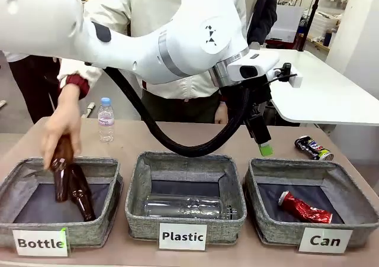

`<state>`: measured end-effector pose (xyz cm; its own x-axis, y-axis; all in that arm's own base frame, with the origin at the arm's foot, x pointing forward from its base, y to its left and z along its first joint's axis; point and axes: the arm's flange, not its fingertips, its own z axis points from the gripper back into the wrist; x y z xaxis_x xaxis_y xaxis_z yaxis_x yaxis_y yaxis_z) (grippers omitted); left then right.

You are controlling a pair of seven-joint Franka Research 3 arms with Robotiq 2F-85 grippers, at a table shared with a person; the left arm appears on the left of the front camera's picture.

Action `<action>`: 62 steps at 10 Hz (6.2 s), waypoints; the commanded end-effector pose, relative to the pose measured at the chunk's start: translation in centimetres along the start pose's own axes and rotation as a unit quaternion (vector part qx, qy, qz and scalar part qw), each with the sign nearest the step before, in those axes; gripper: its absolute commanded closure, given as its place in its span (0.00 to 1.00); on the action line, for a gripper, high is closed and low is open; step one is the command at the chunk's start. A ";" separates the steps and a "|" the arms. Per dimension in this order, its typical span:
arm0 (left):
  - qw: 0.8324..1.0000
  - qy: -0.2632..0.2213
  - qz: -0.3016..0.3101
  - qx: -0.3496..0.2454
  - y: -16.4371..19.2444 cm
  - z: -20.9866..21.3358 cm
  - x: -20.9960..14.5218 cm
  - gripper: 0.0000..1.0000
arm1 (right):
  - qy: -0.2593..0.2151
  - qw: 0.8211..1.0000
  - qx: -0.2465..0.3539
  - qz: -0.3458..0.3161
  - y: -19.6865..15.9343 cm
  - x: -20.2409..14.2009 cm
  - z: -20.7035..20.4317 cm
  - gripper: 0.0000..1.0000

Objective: Sort the can waste into the basket.
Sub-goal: Pick up the can waste from the table and place it in the right Fabric basket.

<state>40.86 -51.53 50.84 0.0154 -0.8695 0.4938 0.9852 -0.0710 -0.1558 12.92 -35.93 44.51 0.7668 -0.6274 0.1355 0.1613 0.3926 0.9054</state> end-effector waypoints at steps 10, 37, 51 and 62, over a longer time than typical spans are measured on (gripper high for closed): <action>1.000 -0.014 -0.020 -0.004 -0.8 0.4 -0.8 0.00 | 0.016 0.999 0.020 0.031 1.0 -1.3 -0.1 0.00; 0.717 -0.471 0.466 -0.219 -11.3 18.3 -55.9 0.00 | 0.327 0.932 0.154 0.036 17.5 -5.7 -38.8 0.00; 0.717 -0.471 0.466 -0.219 -11.3 18.3 -55.9 0.00 | -0.076 0.769 -0.634 0.035 24.4 0.5 -38.4 0.00; 0.717 -0.471 0.466 -0.219 -11.3 18.3 -55.9 0.00 | 0.057 0.844 -0.472 0.249 19.0 10.9 -40.8 0.00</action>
<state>32.40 6.76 40.58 0.9417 0.0772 0.3276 0.3283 0.0048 -0.9446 45.82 -5.89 46.59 0.9071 -0.2245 0.3560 0.2317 0.9725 0.0230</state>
